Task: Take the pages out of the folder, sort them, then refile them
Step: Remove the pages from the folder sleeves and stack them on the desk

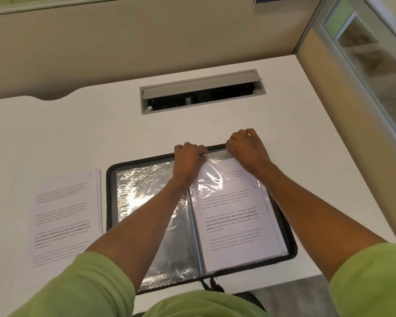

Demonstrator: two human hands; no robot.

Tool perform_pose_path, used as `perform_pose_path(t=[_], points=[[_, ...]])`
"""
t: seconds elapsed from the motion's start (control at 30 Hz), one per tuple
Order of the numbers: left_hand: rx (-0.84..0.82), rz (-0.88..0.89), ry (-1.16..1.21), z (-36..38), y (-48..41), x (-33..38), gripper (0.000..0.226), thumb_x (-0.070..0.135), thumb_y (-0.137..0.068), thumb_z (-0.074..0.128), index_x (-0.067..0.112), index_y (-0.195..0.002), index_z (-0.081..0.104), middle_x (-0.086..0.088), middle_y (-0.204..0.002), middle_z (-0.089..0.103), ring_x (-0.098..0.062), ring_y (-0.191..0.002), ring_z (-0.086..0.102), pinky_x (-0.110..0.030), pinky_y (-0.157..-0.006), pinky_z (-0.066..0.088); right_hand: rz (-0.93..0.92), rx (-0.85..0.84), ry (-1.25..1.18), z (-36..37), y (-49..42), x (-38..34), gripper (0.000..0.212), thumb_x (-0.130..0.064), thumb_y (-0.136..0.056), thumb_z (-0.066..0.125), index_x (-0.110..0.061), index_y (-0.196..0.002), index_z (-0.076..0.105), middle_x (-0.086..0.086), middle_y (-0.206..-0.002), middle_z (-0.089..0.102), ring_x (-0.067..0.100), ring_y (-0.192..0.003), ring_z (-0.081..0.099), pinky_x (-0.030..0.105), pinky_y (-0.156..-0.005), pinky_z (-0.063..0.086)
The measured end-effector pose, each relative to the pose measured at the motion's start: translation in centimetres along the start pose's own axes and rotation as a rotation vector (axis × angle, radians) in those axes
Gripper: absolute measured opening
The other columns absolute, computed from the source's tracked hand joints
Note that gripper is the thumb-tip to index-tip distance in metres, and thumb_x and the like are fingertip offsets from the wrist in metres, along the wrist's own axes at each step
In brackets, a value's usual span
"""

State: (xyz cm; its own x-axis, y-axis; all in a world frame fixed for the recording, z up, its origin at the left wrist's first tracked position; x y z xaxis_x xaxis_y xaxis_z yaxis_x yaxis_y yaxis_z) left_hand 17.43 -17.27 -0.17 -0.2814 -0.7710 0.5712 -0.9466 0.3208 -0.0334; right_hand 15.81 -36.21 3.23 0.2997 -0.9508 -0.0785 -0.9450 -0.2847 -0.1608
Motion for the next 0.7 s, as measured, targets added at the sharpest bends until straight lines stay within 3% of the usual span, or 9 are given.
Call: perform_pose_path(t=[0.1,0.23,0.37,0.5,0.6,0.7], points=[[0.054,0.057,-0.025,-0.2,0.6,0.3,0.005,0.023,-0.093,0.074,0.026,-0.088,0.075,0.009,-0.083,0.071,-0.019,-0.096,0.059,-0.035,-0.093,0.026,0.000,-0.054,-0.118,-0.8,-1.1,-1.2,0.013,-0.019,-0.094,0.064,-0.013,-0.102,0.073,0.004,-0.102,0.068,0.026,-0.097,0.060,0.040,-0.091,0.045],[0.137,0.143,-0.092,-0.1,1.3,0.4,0.007,0.022,-0.087,0.080,0.020,-0.094,0.079,0.004,-0.108,0.071,-0.025,-0.104,0.057,-0.040,-0.092,0.034,0.044,-0.249,-0.300,-0.8,-3.2,-3.4,0.020,-0.016,-0.100,0.055,-0.016,-0.110,0.072,-0.001,-0.110,0.065,0.018,-0.102,0.057,0.040,-0.083,0.051],[0.136,0.192,-0.050,0.1,2.0,0.1,0.013,0.027,-0.098,0.065,0.019,-0.101,0.074,0.003,-0.099,0.071,-0.026,-0.097,0.058,-0.039,-0.088,0.032,0.085,-0.517,-0.469,0.3,-5.0,-4.7,0.016,-0.005,-0.093,0.064,-0.012,-0.098,0.077,0.002,-0.094,0.072,0.019,-0.085,0.065,0.032,-0.075,0.053],[0.071,0.206,-0.043,0.0,2.4,-0.3,0.028,0.031,-0.104,0.043,0.019,-0.109,0.068,0.003,-0.103,0.072,-0.022,-0.103,0.057,-0.039,-0.092,0.030,0.078,-0.704,-0.359,2.2,-5.8,-4.6,0.017,-0.005,-0.087,0.071,-0.018,-0.087,0.080,-0.001,-0.080,0.074,0.020,-0.076,0.067,0.025,-0.062,0.047],[0.067,0.196,-0.029,-0.3,2.4,-0.4,0.024,0.025,-0.104,0.046,0.018,-0.110,0.068,0.001,-0.106,0.073,-0.023,-0.105,0.057,-0.042,-0.095,0.033,0.083,-0.759,-0.274,2.9,-6.3,-4.4,0.010,-0.017,-0.084,0.075,-0.025,-0.080,0.080,-0.007,-0.073,0.072,0.016,-0.068,0.065,0.028,-0.063,0.052],[0.075,0.176,-0.025,0.0,2.4,-0.4,0.018,0.020,-0.103,0.051,0.018,-0.110,0.068,0.003,-0.108,0.073,-0.023,-0.105,0.056,-0.041,-0.096,0.033,0.063,-0.859,-0.205,2.9,-6.5,-4.6,0.010,-0.014,-0.082,0.074,-0.023,-0.083,0.079,-0.011,-0.062,0.067,0.013,-0.062,0.062,0.031,-0.066,0.056]])
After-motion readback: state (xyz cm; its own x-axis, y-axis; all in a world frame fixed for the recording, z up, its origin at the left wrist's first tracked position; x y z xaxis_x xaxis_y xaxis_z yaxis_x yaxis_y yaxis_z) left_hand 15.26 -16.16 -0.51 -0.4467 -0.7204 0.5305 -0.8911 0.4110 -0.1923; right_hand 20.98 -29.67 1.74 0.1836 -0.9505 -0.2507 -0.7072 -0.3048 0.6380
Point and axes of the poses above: each hand's wrist, its own y-axis away from the middle knuckle, its own z-axis out of the palm, x = y × z, the point moved 6 cm from there along -y, towards the middle knuckle
